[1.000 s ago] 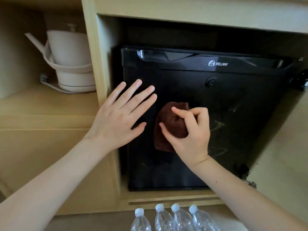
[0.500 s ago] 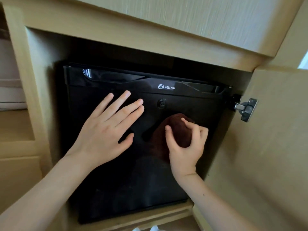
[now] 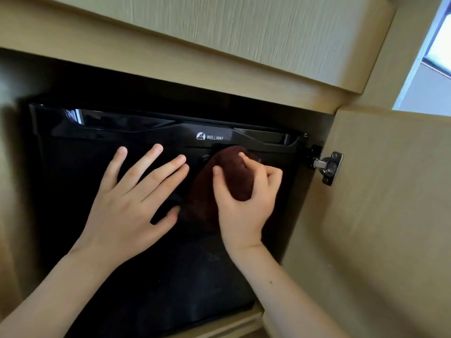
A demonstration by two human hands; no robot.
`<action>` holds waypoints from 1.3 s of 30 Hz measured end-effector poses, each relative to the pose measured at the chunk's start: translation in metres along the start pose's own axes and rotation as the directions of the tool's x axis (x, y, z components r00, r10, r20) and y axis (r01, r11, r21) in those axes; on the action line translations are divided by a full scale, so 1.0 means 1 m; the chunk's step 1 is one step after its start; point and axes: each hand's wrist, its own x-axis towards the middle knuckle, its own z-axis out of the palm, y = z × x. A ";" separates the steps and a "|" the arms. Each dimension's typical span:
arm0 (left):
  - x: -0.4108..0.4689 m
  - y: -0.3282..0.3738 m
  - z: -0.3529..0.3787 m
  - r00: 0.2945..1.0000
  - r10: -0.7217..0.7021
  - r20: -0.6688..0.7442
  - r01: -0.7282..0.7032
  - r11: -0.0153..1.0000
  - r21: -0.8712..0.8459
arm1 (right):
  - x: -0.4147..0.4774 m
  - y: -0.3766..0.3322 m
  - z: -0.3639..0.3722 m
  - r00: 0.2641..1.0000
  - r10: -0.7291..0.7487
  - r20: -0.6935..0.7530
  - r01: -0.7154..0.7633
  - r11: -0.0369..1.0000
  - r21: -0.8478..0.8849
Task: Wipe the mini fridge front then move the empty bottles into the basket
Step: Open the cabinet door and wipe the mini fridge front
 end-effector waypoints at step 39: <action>-0.032 -0.028 -0.023 0.992 0.106 0.067 -0.101 0.992 -0.073 | -0.041 0.056 -0.031 0.783 0.540 -0.307 -0.485 0.840 0.241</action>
